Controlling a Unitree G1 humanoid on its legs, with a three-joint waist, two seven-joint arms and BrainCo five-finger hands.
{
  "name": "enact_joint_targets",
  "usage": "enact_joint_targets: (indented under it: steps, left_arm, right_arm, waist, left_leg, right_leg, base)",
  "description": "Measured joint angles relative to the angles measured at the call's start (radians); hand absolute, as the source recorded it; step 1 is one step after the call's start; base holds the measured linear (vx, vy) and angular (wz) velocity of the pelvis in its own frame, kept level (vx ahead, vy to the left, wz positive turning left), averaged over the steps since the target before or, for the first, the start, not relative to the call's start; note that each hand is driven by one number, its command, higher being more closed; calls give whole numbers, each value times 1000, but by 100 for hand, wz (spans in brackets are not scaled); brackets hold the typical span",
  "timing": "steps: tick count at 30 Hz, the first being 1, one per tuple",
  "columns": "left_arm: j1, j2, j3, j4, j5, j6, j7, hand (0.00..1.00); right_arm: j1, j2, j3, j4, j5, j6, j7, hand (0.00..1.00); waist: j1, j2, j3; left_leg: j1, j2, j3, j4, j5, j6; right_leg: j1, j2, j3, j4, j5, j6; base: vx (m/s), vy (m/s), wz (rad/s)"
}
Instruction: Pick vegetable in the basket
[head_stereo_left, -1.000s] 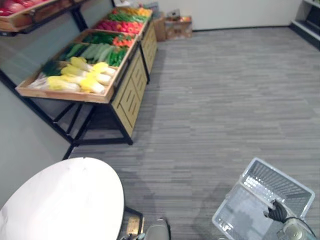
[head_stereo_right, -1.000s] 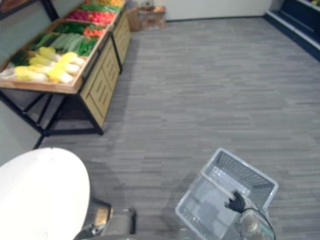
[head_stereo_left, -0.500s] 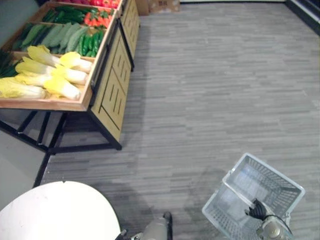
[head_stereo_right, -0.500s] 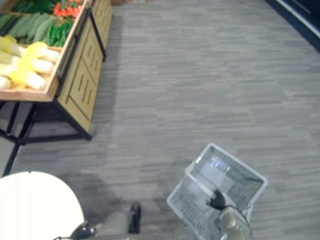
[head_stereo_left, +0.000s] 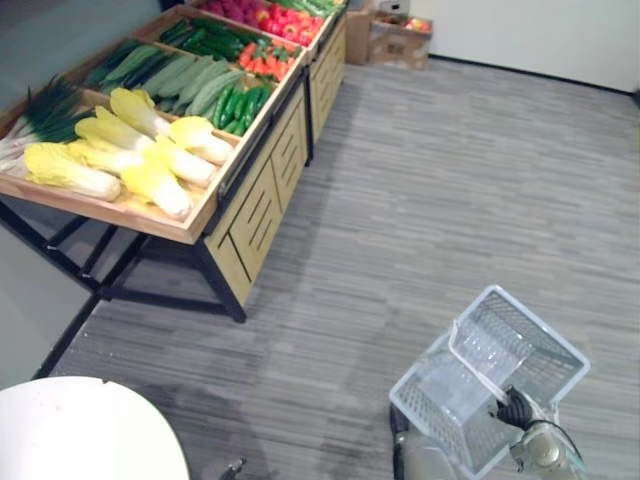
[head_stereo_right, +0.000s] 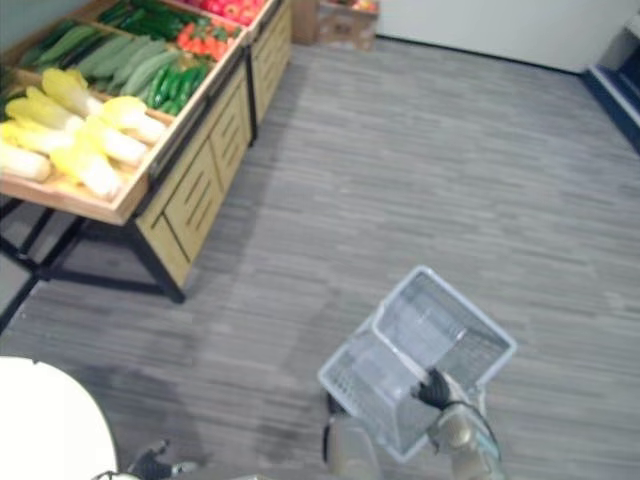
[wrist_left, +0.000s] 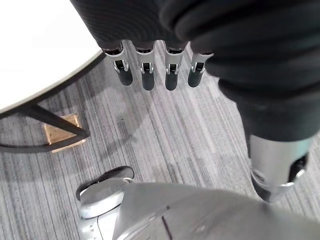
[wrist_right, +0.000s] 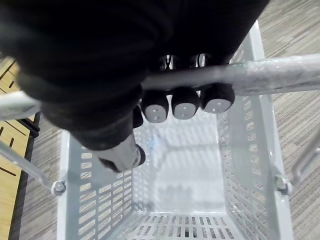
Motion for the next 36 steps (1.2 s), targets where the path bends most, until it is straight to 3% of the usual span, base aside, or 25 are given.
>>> enact_joint_targets:
  steps: [2, 4, 6, 7, 8, 9, 11, 13, 15, 16, 18, 19, 20, 21, 24, 25, 26, 27, 28, 31, 33, 34, 35, 36]
  left_arm:
    - [-4, -28, 29, 5, -1, -3, 1, 0]
    - [-2, -57, 52, 15, -3, -2, 5, 0]
    - [-2, -69, 70, 12, -5, -4, 11, 0]
    - [-2, -71, 71, 8, -6, -4, 13, 0]
    - [-1, -76, 77, 10, -11, -5, 17, 0]
    - [-1, -77, 79, 13, -13, -5, 18, 0]
    - [1, -80, 85, 14, -19, -3, 22, 0]
    - [1, -87, 91, 12, -23, -4, 33, 0]
    - [-2, -89, 88, 11, -22, -4, 54, 0]
    - [-3, -89, 87, 12, -22, -3, 59, 0]
    - [-8, -98, 82, 14, -16, 2, 80, 0]
    - [-6, -98, 78, 14, -11, 3, 86, 0]
    - [0, -99, 79, 18, -8, 4, 93, 0]
    - [1, -96, 86, 22, -10, 7, 100, 0]
    - [-1, -80, 96, 22, -10, 20, 113, 0]
    - [-1, -74, 98, 23, -8, 23, 112, 0]
    - [0, -74, 95, 29, -5, 24, 113, 0]
    - [0, -74, 93, 31, -4, 24, 113, 0]
    - [1, -74, 86, 39, -4, 24, 114, 0]
    - [4, -73, 70, 53, -6, 26, 114, 0]
    - [11, -71, 67, 51, -13, 27, 113, 0]
    - [13, -68, 67, 50, -23, 29, 113, 0]
    - [13, -59, 67, 49, -24, 33, 113, 0]
    - [12, -52, 67, 43, -24, 40, 113, 0]
  right_arm:
    - [-1, -6, -30, -12, 0, 2, 0, 100]
    - [20, -6, -39, -27, 0, 4, 0, 100]
    - [51, -6, -40, -31, 0, 12, 0, 100]
    - [65, -6, -40, -31, 0, 19, 0, 100]
    - [85, -9, -42, -30, 0, 23, -1, 100]
    - [87, -10, -42, -30, 0, 25, -2, 100]
    - [100, -8, -50, -29, 0, 28, -5, 100]
    - [118, -5, -66, -28, 0, 34, -12, 100]
    - [130, -5, -96, -22, 1, 36, -40, 100]
    - [131, -5, -104, -18, 1, 36, -46, 100]
    - [132, -7, -130, 10, 1, 37, -69, 100]
    - [132, -8, -132, 12, 1, 39, -74, 100]
    - [130, -8, -132, 15, 1, 40, -84, 100]
    - [130, 0, -112, 21, 1, 40, -85, 100]
    - [122, 31, -61, 27, 1, 31, -84, 100]
    - [106, 47, -53, 40, 1, 30, -83, 100]
    - [95, 53, -46, 50, 1, 30, -83, 100]
    - [94, 53, -45, 50, 1, 30, -83, 100]
    - [91, 51, -42, 50, 0, 31, -84, 100]
    - [92, 52, -34, 50, -1, 31, -85, 100]
    - [90, 58, -7, 50, -2, 29, -84, 100]
    - [90, 68, 7, 50, -2, 29, -84, 100]
    - [90, 79, 17, 51, -2, 27, -83, 100]
    - [90, 90, 19, 52, -2, 27, -83, 100]
  waist:
    - [5, 43, -6]
    - [3, 64, -18]
    - [1, 78, -20]
    - [3, 78, -18]
    - [13, 70, -13]
    - [13, 71, -13]
    - [12, 73, -14]
    - [11, 72, -14]
    - [6, 72, -15]
    - [5, 73, -15]
    - [2, 76, -16]
    - [5, 80, -17]
    - [9, 89, -16]
    - [12, 85, -17]
    - [32, 27, -24]
    - [34, 15, -35]
    - [35, 15, -52]
    - [36, 14, -56]
    - [37, 9, -61]
    - [44, 5, -67]
    - [45, -4, -70]
    - [43, 2, -74]
    - [34, -7, -71]
    - [34, -8, -65]
  left_leg:
    - [-14, 37, -28, 46, 9, -11]
    - [-57, 41, -54, 180, 23, -35]
    - [-137, 33, -70, 398, 88, -119]
    - [-183, 27, -69, 512, 162, -157]
    - [-255, 31, -35, 685, 174, -182]
    - [-282, 34, -1, 723, 156, -167]
    - [-361, 70, 144, 746, 106, -103]
    - [-399, 99, 244, 635, 94, -67]
    - [-410, 99, 297, 340, 116, -35]
    - [-409, 98, 300, 258, 128, -30]
    - [-404, 90, 304, -14, 221, -43]
    - [-401, 92, 305, -62, 242, -48]
    - [-386, 102, 320, -112, 301, -63]
    - [-371, 93, 363, -97, 365, -54]
    - [-374, 54, 414, -25, 349, -28]
    - [-374, 37, 415, -17, 329, -16]
    - [-372, 26, 416, -16, 319, -8]
    - [-370, 23, 417, -17, 317, -5]
    - [-347, -4, 417, -27, 306, 11]
    - [-279, -43, 417, -65, 285, 33]
    - [-237, -58, 407, -81, 268, 49]
    - [-198, -67, 380, -95, 255, 65]
    - [-174, -73, 359, -97, 245, 77]
    - [-150, -74, 336, -98, 232, 84]
  right_leg:
    - [-24, 32, -33, 85, -69, -42]
    - [-15, 42, -58, 143, -124, -63]
    - [40, 50, -85, 147, -164, -80]
    - [79, 56, -92, 134, -176, -89]
    - [145, 58, -94, 101, -193, -113]
    - [169, 58, -94, 84, -195, -116]
    - [248, 47, -99, 20, -194, -116]
    - [295, 25, -122, -25, -195, -115]
    - [331, -13, -161, -56, -198, -85]
    - [344, -24, -175, -63, -201, -73]
    - [371, -59, -228, -64, -224, -31]
    - [378, -65, -237, -63, -234, -15]
    - [401, -73, -251, -60, -255, 16]
    - [436, -95, -255, -69, -264, 29]
    - [483, -145, -254, -101, -256, 30]
    - [484, -161, -254, -101, -219, 44]
    - [477, -170, -252, -93, -169, 50]
    - [475, -173, -250, -90, -162, 52]
    - [468, -196, -235, -43, -140, 71]
    - [383, -239, -162, 195, -111, 62]
    - [293, -259, -131, 399, -2, 26]
    - [246, -264, -106, 526, 111, -18]
    - [214, -259, -88, 625, 84, -26]
    - [181, -243, -87, 707, -1, -24]
  base:
    - [390, -307, 13]
    - [341, -254, 25]
    - [295, -208, 31]
    - [330, -159, 14]
    - [320, -129, 6]
    - [364, -102, 0]
    - [258, -3, 7]
    - [202, 80, 29]
    - [244, 158, 47]
    - [290, 200, 60]
    - [322, 255, 74]
    - [318, 312, 58]
    - [336, 347, 40]
    - [337, 348, 31]
    - [310, 256, 14]
    - [367, 259, 13]
    - [361, 250, 12]
    - [305, 192, 15]
    - [288, 203, 10]
    - [251, 212, 14]
    - [249, 184, 28]
    - [278, 117, 48]
    - [282, 85, 61]
    - [275, 31, 59]
